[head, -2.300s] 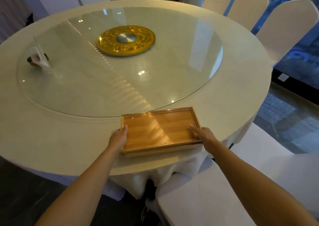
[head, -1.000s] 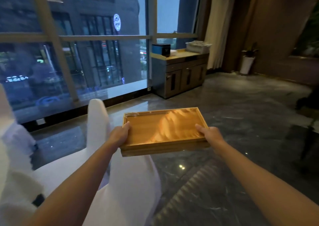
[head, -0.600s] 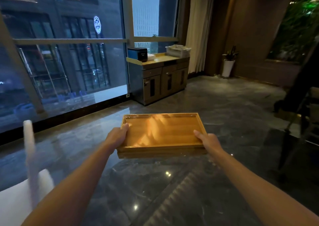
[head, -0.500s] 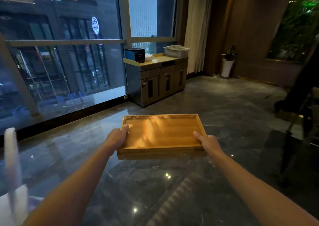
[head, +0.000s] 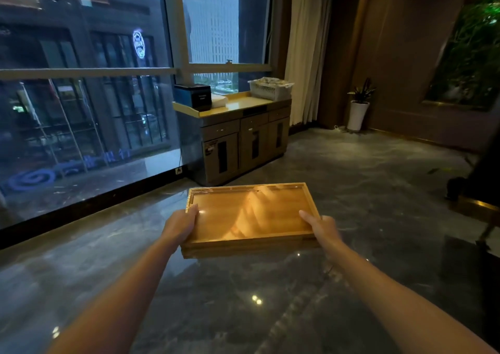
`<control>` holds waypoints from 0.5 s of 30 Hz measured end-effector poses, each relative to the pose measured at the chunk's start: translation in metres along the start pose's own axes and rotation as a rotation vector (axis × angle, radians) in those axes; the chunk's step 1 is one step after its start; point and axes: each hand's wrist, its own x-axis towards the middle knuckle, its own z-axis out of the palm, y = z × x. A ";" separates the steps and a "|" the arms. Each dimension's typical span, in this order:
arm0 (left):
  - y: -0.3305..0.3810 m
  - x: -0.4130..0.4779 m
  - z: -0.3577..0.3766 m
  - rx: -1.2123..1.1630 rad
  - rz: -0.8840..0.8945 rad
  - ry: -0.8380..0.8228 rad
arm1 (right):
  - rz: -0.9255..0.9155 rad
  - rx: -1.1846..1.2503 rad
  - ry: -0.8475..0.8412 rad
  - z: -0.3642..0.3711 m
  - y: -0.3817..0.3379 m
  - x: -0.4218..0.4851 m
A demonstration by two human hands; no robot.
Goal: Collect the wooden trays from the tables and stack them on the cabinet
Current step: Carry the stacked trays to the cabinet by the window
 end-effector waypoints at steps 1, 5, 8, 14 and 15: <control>0.016 0.022 0.010 0.002 0.005 -0.003 | -0.001 0.007 -0.001 -0.002 -0.008 0.028; 0.072 0.113 0.061 -0.001 -0.006 -0.014 | 0.000 0.010 0.008 -0.010 -0.025 0.146; 0.107 0.188 0.107 -0.024 -0.022 -0.029 | 0.001 -0.008 0.012 -0.012 -0.031 0.247; 0.190 0.349 0.191 -0.061 -0.029 0.002 | -0.025 -0.035 -0.020 -0.008 -0.059 0.465; 0.206 0.374 0.201 -0.066 -0.034 0.012 | -0.028 -0.038 -0.028 -0.007 -0.068 0.499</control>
